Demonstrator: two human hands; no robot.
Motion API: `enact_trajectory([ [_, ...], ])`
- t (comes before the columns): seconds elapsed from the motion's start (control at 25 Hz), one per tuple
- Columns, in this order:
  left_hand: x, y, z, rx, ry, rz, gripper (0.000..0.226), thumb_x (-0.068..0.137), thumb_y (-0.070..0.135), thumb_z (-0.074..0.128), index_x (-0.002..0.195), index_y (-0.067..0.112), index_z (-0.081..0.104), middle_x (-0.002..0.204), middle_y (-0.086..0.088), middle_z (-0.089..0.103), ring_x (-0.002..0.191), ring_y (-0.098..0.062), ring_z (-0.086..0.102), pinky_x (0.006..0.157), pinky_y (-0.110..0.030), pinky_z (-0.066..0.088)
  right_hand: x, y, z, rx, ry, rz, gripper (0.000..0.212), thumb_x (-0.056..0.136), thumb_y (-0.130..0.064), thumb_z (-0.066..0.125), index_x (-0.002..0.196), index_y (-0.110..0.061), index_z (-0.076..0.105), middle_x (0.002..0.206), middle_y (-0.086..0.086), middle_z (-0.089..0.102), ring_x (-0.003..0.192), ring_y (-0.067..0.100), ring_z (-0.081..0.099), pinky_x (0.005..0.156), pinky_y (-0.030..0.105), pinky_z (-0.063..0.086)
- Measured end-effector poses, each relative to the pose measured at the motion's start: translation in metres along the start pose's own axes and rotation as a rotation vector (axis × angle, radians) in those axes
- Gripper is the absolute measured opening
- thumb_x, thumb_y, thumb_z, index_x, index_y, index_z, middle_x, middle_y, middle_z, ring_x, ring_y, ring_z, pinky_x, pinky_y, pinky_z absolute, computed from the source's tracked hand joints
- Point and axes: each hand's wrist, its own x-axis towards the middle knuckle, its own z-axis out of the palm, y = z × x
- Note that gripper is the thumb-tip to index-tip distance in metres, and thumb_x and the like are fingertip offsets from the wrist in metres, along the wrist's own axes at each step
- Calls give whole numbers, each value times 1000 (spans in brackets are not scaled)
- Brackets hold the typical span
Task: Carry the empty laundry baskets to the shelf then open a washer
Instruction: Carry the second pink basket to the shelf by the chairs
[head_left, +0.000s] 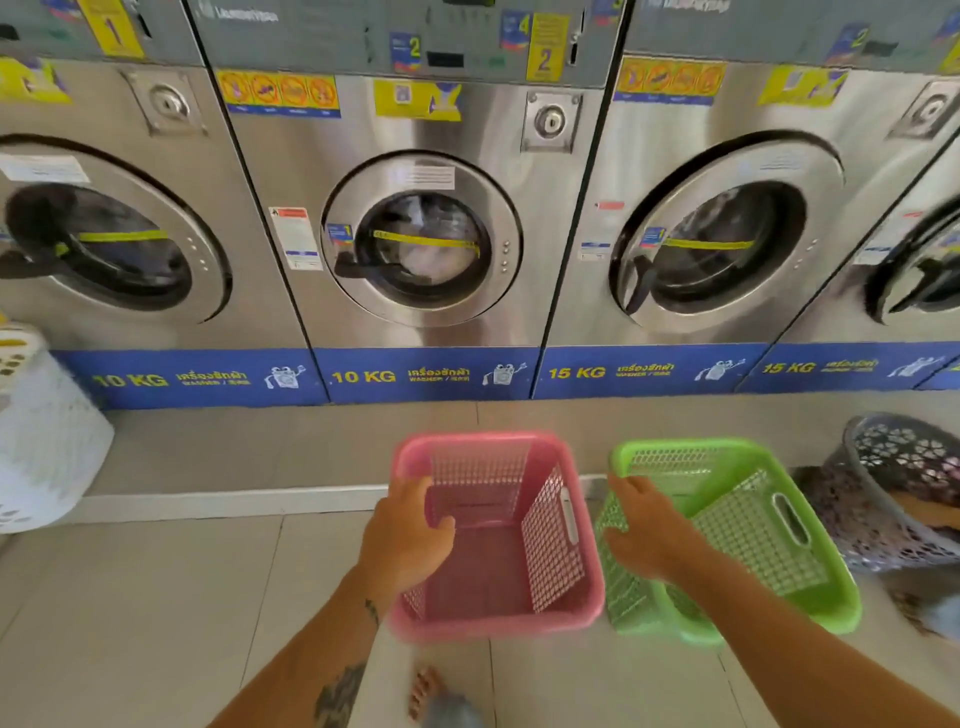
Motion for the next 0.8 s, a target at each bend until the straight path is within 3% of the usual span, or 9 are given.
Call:
enact_trajectory([
  [0.2,96,-55,56,231,-63,-59,71,78,42,49,145,25,30,156,-1,28,136,-27,36,109,-44,38,105,24,57,-18,-63,81,63,80,-10,62,140,-8,44,138,16,49,125,35,48,106,42,38],
  [0.4,149,-120,122,404,-2,-5,76,80,33,56,147,23,22,159,-7,20,145,-28,22,115,-49,27,183,58,147,15,-94,181,86,74,-7,55,151,-19,20,146,16,33,136,40,33,113,54,33],
  [0.48,162,-152,151,489,-14,3,84,80,30,60,150,21,16,160,-10,12,147,-31,14,115,-54,25,207,78,183,-12,-55,186,91,77,-9,55,154,-23,9,156,16,20,143,42,23,112,55,28],
  [0.6,174,-190,184,546,-40,-58,104,74,23,70,153,19,2,161,-14,0,148,-34,2,116,-57,19,236,108,225,-67,-20,162,90,83,-8,56,154,-20,1,160,18,9,144,45,19,109,58,31],
  [0.68,177,-208,197,569,-44,-72,113,71,26,76,153,15,-1,161,-17,-3,148,-36,3,112,-57,28,247,122,244,-100,-28,132,91,84,-6,56,154,-17,-2,160,19,3,143,50,19,105,60,36],
  [0.8,179,-211,197,552,-51,-68,117,71,27,79,153,14,-2,161,-15,-5,148,-36,7,98,-54,48,253,127,246,-153,-9,88,99,75,2,63,153,-12,4,154,18,10,129,53,38,84,57,53],
])
